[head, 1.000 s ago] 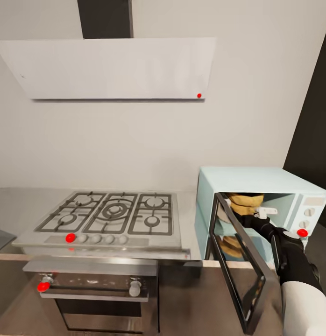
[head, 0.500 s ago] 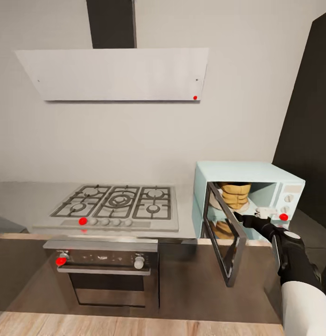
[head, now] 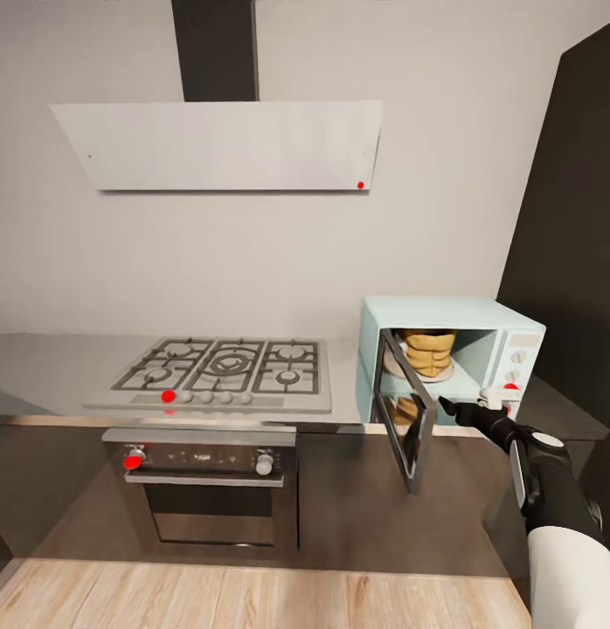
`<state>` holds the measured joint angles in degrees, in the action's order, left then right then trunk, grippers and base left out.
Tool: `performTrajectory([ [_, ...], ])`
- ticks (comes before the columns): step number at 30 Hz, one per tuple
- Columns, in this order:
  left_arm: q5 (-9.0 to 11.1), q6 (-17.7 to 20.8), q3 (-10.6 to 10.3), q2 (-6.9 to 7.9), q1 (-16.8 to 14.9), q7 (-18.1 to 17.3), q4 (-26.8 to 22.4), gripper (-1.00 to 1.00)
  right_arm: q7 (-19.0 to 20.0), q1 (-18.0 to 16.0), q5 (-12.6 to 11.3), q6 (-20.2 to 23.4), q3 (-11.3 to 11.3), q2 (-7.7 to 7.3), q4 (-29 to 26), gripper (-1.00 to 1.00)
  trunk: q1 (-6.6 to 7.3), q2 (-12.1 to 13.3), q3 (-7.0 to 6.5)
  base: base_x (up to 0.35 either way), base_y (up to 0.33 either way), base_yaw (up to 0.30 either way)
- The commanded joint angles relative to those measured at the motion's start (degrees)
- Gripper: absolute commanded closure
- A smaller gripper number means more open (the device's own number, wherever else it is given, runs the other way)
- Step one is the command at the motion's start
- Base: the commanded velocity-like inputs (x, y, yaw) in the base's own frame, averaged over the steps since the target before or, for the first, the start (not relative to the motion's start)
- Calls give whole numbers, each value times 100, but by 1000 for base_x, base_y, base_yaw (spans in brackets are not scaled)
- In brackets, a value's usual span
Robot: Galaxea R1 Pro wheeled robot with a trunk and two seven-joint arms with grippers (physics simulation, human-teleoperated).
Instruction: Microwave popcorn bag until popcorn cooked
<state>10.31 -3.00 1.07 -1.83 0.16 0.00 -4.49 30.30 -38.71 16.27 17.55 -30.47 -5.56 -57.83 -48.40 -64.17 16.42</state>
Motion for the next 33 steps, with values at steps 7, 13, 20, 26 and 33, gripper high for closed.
performTrajectory([
  [7,33,-8,12,-2,2,1,-8,-100,57,-2,36,30,-25,-2,4,-100,0,-4,6,-80,0,0],
  [13,33,-8,16,-2,2,4,-8,-100,53,411,31,25,-34,-246,-5,-100,0,-4,6,-266,0,0],
  [20,33,-8,16,-3,2,5,-8,-100,54,533,158,17,-669,-409,508,-100,0,-4,6,-299,0,0],
  [26,33,-8,16,-3,2,5,-8,-100,-44,539,1212,-384,-692,-468,2141,-100,0,-4,6,-279,0,0],
  [33,41,-8,16,-2,2,8,-8,-100,-1886,843,2594,-1790,-668,-582,5597,-100,0,-4,6,-49,0,0],
])
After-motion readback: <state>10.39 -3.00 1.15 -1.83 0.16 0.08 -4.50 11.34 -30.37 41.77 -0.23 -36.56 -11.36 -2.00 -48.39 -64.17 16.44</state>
